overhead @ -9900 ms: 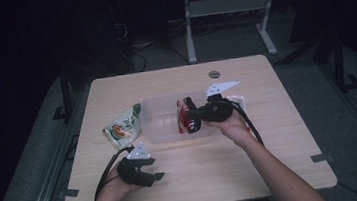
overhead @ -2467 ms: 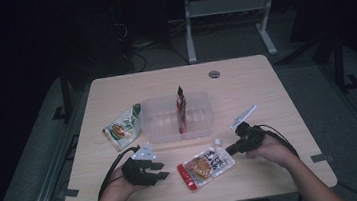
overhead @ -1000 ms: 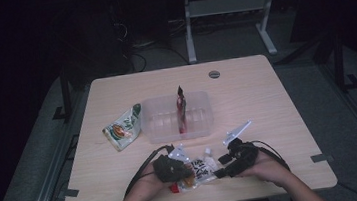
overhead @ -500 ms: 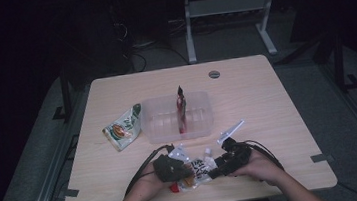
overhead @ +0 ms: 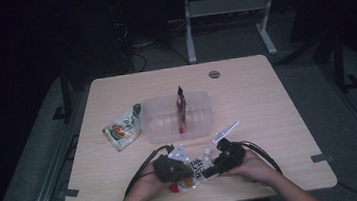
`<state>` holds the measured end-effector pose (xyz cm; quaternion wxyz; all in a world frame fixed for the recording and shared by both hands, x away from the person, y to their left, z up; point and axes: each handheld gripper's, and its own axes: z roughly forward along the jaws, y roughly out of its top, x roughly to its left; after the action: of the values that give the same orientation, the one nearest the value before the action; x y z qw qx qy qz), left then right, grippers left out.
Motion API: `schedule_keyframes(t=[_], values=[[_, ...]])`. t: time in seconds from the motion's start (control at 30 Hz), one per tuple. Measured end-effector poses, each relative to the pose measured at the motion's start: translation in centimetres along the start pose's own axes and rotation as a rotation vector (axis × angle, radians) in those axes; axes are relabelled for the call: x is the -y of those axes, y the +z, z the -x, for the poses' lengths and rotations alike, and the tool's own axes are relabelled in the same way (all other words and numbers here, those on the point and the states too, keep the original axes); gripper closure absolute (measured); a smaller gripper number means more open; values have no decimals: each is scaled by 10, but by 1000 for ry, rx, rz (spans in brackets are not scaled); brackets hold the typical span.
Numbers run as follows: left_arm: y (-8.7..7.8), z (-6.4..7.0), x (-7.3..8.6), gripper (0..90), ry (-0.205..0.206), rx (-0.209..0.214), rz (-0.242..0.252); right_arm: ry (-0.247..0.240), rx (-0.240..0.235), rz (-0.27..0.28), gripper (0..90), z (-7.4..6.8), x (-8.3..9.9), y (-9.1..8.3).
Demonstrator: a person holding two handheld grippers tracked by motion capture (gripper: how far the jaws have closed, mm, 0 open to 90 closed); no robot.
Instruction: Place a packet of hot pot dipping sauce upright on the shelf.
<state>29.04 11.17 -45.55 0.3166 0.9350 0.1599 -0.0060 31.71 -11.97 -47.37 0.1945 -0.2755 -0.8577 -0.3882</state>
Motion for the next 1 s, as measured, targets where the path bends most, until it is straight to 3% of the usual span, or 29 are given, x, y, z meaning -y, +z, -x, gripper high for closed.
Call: schedule_keyframes(t=[0.17, 0.3, 0.5, 0.67, 1.0], values=[[-1, -1, 2, 899, 0, 8, 15, -16, -22, 14, 754, 0, 0, -1], [-2, 0, 2, 899, 6, 8, 23, -49, -12, 20, 813, -2, 0, -2], [-8, 0, 2, 874, 0, 11, 42, -62, -9, 42, 886, -4, 0, -4], [-20, -1, 4, 812, -10, -10, 65, -70, -8, 80, 895, -3, 0, -15], [-46, -11, 20, 812, -63, -55, 97, -96, -1, 168, 896, -5, -2, -34]])
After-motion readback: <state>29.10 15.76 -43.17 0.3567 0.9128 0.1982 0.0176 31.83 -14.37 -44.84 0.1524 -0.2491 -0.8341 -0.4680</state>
